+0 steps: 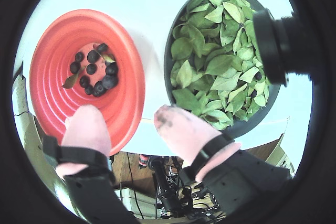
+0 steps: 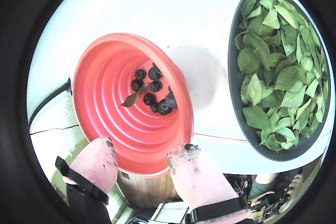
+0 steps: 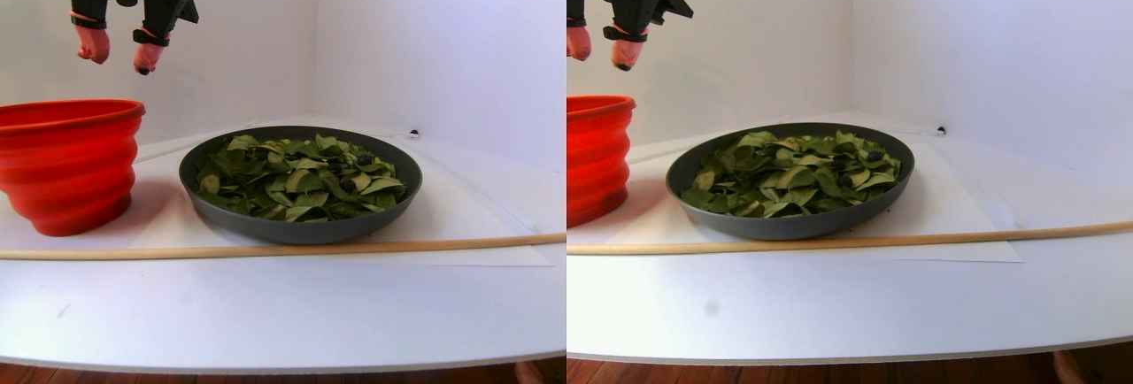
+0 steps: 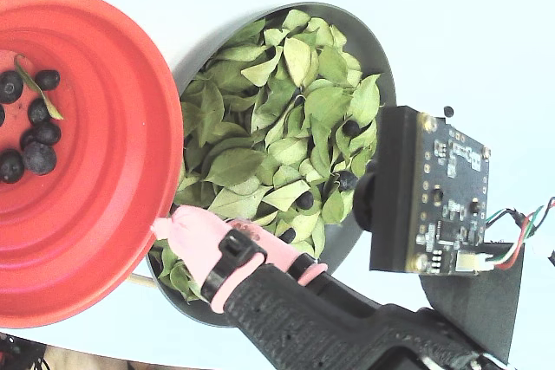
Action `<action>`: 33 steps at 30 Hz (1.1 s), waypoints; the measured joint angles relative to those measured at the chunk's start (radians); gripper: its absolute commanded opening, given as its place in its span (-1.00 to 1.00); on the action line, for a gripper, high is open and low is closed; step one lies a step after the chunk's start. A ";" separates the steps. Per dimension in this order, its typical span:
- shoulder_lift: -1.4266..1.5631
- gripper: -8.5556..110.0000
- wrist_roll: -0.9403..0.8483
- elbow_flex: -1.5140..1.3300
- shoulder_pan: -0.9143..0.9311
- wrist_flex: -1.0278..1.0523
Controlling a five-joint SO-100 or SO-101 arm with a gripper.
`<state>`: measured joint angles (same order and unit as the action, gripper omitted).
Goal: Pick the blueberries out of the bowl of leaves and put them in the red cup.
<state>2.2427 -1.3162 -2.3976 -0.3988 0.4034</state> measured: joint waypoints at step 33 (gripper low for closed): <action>0.034 -0.57 -0.086 0.089 0.209 0.005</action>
<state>2.2764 -1.4021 -2.3086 -0.1902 0.4080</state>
